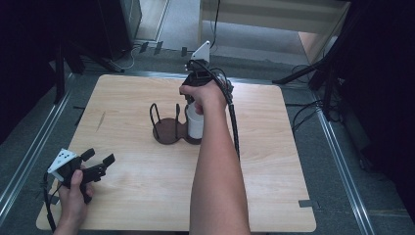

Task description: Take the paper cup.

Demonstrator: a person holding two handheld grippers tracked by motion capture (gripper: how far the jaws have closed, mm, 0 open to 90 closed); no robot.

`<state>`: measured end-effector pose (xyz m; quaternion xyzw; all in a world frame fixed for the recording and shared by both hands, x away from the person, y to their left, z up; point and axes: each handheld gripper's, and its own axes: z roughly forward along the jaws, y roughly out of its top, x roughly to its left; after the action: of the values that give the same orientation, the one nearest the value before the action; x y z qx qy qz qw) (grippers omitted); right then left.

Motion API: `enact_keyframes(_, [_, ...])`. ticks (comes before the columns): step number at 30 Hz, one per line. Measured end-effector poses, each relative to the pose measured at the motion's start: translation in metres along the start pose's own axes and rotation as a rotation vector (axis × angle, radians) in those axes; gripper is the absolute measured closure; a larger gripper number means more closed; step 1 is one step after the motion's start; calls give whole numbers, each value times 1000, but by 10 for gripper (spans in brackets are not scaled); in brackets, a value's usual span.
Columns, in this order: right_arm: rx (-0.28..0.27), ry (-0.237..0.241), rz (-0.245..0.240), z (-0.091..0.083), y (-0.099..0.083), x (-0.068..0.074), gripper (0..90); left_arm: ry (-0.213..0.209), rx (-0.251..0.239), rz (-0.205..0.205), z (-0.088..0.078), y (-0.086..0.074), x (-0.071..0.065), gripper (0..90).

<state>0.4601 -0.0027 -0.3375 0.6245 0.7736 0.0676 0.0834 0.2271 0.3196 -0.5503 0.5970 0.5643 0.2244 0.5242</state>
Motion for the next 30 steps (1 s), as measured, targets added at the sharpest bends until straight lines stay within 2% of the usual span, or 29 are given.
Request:
enact_keyframes(9, [-34, 4, -16, -9, 0, -1, 341, 1, 1, 2, 0, 0, 0, 88])
enact_keyframes(19, [-42, 5, -35, -15, -2, -2, 348, 3, 3, 5, 0, 0, 0, 88])
enact_keyframes(30, [-85, 5, -40, -47, 1, -7, 350, 2, 0, 2, 1, 0, 0, 88])
